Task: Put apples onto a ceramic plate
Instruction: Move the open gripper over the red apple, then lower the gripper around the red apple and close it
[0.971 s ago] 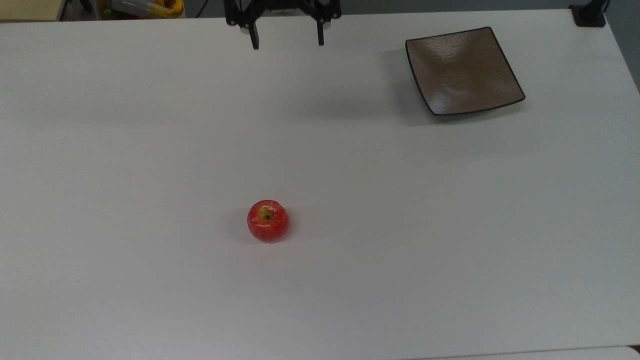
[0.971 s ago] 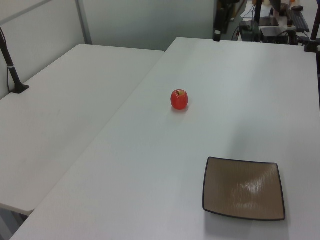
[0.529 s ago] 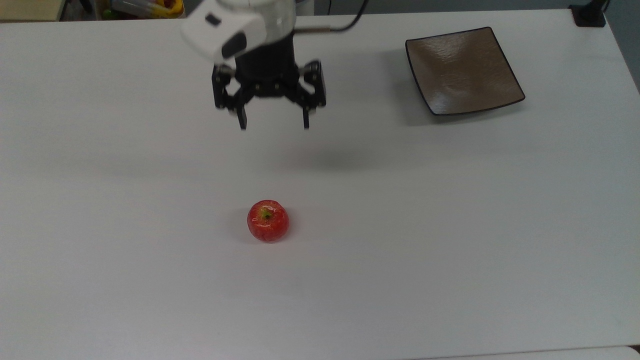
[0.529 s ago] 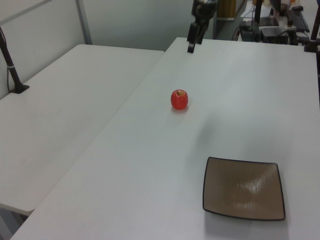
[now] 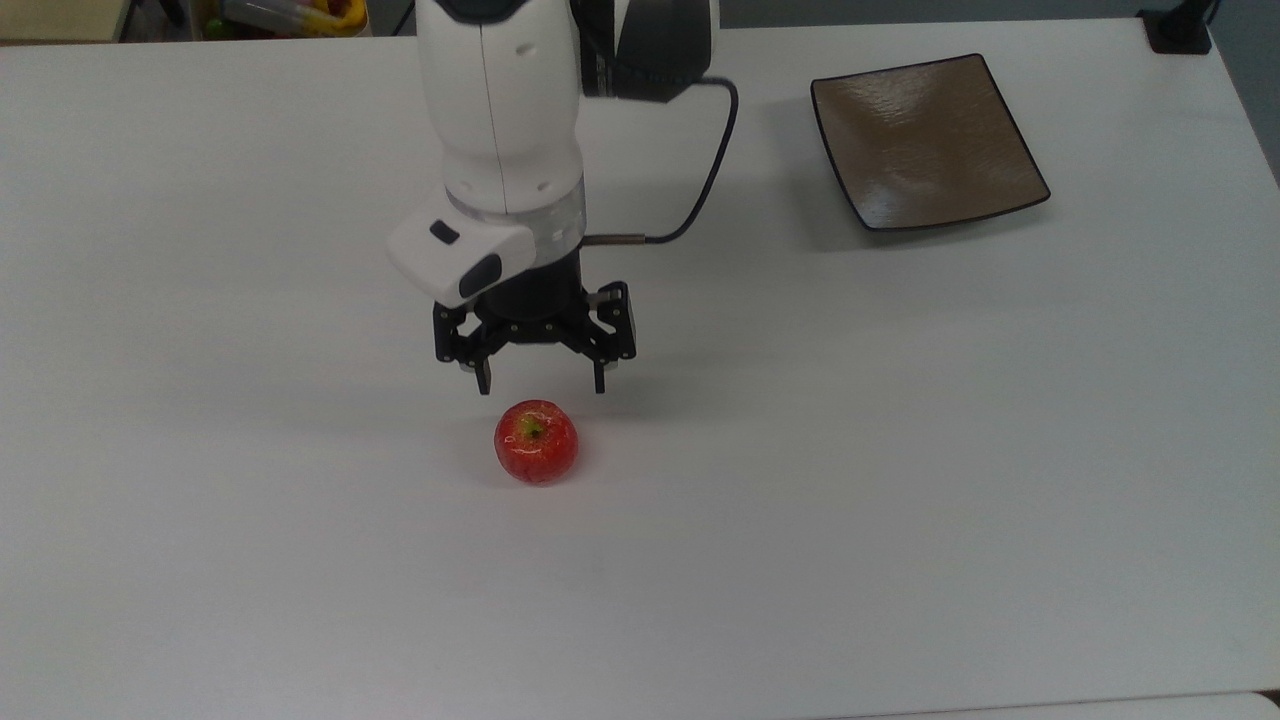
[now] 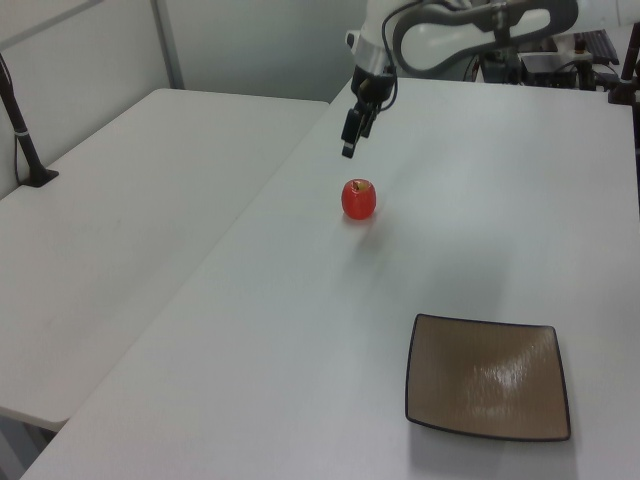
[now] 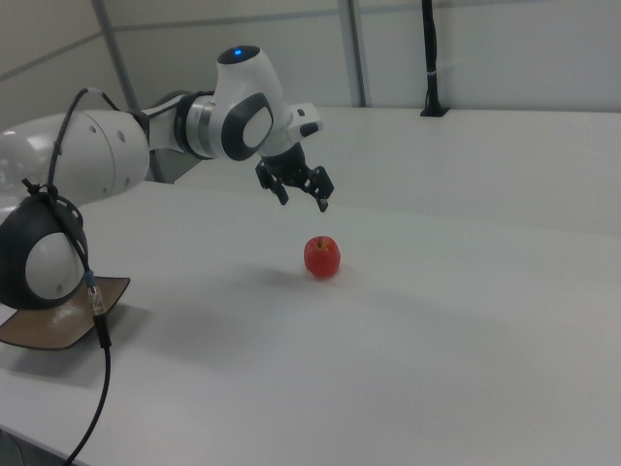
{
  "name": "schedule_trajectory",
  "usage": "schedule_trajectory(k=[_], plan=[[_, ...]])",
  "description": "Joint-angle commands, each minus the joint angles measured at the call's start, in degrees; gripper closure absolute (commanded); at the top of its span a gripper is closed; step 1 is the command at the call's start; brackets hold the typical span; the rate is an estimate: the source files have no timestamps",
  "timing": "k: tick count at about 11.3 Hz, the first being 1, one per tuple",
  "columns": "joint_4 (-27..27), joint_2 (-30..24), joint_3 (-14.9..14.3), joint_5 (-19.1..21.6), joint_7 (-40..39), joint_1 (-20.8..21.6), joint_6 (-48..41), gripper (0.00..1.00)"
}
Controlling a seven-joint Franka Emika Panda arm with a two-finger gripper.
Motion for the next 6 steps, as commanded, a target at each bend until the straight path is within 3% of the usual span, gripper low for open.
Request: schedule_trajectory(k=[1,6], plan=[[0.6,3.8,-0.4,-2.6,-1.5,0.2,2.9,0.0],[-2.0,7.6,-0.2,-6.9,-1.3,0.5,7.1,0.0]])
